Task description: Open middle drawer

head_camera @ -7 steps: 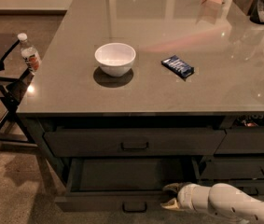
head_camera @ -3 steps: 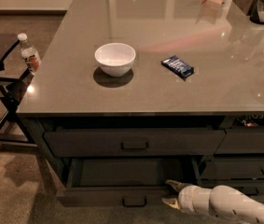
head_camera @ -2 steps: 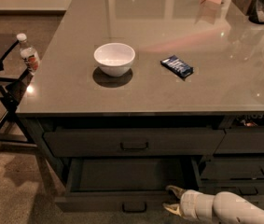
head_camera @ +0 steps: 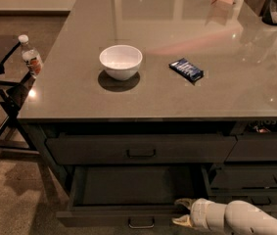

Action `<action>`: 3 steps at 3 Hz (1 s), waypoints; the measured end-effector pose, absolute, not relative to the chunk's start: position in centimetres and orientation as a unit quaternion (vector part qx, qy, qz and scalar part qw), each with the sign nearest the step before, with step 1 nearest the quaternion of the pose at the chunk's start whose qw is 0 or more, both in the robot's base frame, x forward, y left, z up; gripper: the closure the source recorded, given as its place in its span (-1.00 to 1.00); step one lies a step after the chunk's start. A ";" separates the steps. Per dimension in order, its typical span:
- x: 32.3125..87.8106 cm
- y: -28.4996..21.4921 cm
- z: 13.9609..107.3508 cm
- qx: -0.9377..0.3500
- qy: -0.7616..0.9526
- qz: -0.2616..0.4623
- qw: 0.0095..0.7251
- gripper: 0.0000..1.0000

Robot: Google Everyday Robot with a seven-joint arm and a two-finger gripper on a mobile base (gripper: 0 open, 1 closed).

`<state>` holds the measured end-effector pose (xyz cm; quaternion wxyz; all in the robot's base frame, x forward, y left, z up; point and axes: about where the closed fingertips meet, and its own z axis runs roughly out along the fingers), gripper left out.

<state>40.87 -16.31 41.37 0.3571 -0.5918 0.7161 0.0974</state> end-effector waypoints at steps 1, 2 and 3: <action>39.0 -16.7 40.7 -0.584 0.720 0.098 0.363 1.00; 38.9 -16.7 41.4 -0.584 0.720 0.098 0.363 1.00; 38.3 -16.2 41.3 -0.588 0.715 0.098 0.366 1.00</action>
Offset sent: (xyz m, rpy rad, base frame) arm -0.3182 -0.0702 -0.0886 0.1689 -0.0548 -0.3155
